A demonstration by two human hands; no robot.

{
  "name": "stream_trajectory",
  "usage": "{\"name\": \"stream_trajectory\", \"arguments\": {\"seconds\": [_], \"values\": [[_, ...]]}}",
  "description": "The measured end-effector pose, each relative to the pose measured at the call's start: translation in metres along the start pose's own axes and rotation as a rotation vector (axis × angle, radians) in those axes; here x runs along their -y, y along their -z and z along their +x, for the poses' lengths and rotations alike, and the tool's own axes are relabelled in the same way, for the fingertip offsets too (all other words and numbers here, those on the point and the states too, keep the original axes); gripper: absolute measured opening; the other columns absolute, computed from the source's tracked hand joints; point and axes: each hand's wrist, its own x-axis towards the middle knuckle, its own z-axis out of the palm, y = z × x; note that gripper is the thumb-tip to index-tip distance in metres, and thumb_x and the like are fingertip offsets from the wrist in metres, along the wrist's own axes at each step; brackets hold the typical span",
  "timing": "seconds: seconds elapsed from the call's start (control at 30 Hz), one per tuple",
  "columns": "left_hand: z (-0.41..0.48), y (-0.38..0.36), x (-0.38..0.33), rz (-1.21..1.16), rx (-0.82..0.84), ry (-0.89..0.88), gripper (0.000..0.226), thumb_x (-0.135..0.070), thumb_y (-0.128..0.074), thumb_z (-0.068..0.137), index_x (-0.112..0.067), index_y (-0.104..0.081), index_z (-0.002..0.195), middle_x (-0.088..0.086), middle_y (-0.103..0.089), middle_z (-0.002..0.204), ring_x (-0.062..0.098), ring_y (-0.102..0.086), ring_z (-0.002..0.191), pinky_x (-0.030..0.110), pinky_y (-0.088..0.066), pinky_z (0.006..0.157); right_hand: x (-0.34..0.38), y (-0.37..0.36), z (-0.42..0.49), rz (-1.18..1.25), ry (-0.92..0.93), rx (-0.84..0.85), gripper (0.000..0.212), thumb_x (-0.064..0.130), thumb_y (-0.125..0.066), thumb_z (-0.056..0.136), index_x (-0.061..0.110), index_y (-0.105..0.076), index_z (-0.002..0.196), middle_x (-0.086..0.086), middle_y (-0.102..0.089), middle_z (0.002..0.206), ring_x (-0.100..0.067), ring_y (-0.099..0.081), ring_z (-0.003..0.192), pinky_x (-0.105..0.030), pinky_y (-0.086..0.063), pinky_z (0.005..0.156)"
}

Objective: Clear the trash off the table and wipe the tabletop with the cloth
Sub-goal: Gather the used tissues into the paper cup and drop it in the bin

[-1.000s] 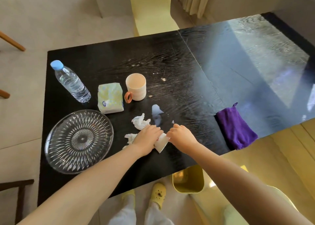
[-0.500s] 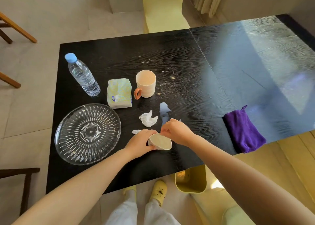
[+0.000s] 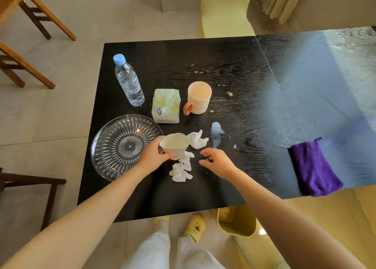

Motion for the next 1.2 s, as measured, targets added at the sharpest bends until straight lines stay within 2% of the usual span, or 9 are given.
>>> {"name": "stream_trajectory", "arguments": {"seconds": [0.2,0.33,0.47,0.6,0.7,0.83,0.97,1.1,1.2], "values": [[-0.007,0.021,0.012,-0.001,-0.084,0.030,0.062,-0.020,-0.078,0.074,-0.016,-0.050,0.129,0.001,-0.059,0.123,0.012,-0.052,0.106,0.024,-0.041,0.085,0.036,-0.047,0.002,-0.469,0.265,0.071,0.088,0.054,-0.067,0.075,0.024,-0.024,0.146,-0.007,-0.026,0.151,-0.031,-0.031,0.132,-0.044,-0.032,0.108],[-0.011,0.027,0.020,-0.004,-0.111,0.048,0.061,-0.024,-0.079,0.072,-0.018,-0.051,0.126,-0.003,-0.058,0.117,0.014,-0.053,0.106,0.026,-0.044,0.086,0.047,-0.069,0.009,-0.518,0.246,-0.029,0.064,0.041,-0.065,0.081,0.017,-0.041,0.135,-0.010,-0.035,0.142,-0.031,-0.036,0.126,-0.041,-0.035,0.103],[-0.013,0.028,0.021,-0.010,-0.111,0.039,0.060,-0.022,-0.077,0.075,-0.018,-0.050,0.128,-0.009,-0.053,0.112,0.009,-0.050,0.102,0.017,-0.041,0.077,0.045,-0.083,0.017,-0.557,0.301,-0.146,0.018,0.012,-0.063,0.083,0.012,-0.060,0.101,-0.009,-0.053,0.108,-0.027,-0.053,0.100,-0.031,-0.041,0.072],[-0.010,0.030,0.021,-0.023,-0.109,0.036,0.059,-0.020,-0.077,0.076,-0.017,-0.050,0.128,-0.010,-0.053,0.111,0.008,-0.050,0.101,0.016,-0.041,0.075,0.040,-0.065,0.021,-0.368,0.326,-0.153,0.024,0.005,-0.053,0.087,0.005,-0.063,0.109,-0.014,-0.058,0.107,-0.032,-0.054,0.100,-0.039,-0.045,0.079],[-0.005,0.031,0.022,-0.048,-0.119,0.050,0.058,-0.020,-0.077,0.076,-0.018,-0.050,0.128,-0.006,-0.056,0.114,0.011,-0.052,0.102,0.021,-0.044,0.080,0.039,-0.036,0.034,-0.282,0.315,-0.311,0.025,0.004,-0.052,0.087,0.008,-0.068,0.106,-0.012,-0.062,0.106,-0.032,-0.057,0.100,-0.040,-0.048,0.083],[-0.004,0.030,0.022,-0.051,-0.095,0.047,0.060,-0.020,-0.078,0.074,-0.018,-0.051,0.127,-0.007,-0.058,0.113,0.012,-0.055,0.101,0.012,-0.043,0.073,0.035,-0.001,0.051,-0.301,0.258,-0.439,0.027,0.001,-0.054,0.085,0.004,-0.065,0.108,-0.015,-0.060,0.101,-0.033,-0.054,0.097,-0.035,-0.042,0.072],[-0.006,0.025,0.022,-0.041,-0.042,0.031,0.060,-0.019,-0.080,0.073,-0.018,-0.052,0.126,-0.007,-0.059,0.113,0.013,-0.057,0.104,0.018,-0.048,0.082,0.033,0.001,0.061,-0.462,0.098,-0.235,0.036,-0.001,-0.051,0.087,0.003,-0.050,0.122,-0.015,-0.050,0.122,-0.031,-0.045,0.114,-0.035,-0.043,0.077],[-0.004,0.023,0.022,-0.005,-0.024,0.026,0.061,-0.020,-0.080,0.072,-0.019,-0.052,0.126,-0.008,-0.058,0.113,0.012,-0.055,0.103,0.026,-0.048,0.087,0.033,-0.019,0.058,-0.591,0.046,-0.086,0.051,0.028,-0.047,0.094,0.001,-0.036,0.136,-0.020,-0.039,0.136,-0.035,-0.036,0.125,-0.039,-0.039,0.102],[-0.002,0.022,0.021,-0.007,-0.011,0.020,0.062,-0.019,-0.080,0.072,-0.018,-0.052,0.127,-0.009,-0.057,0.113,0.011,-0.055,0.103,0.023,-0.045,0.085,0.029,-0.024,0.055,-0.706,0.130,-0.084,0.040,0.014,-0.039,0.095,0.002,-0.039,0.134,-0.022,-0.042,0.134,-0.038,-0.037,0.124,-0.041,-0.035,0.102]]}}
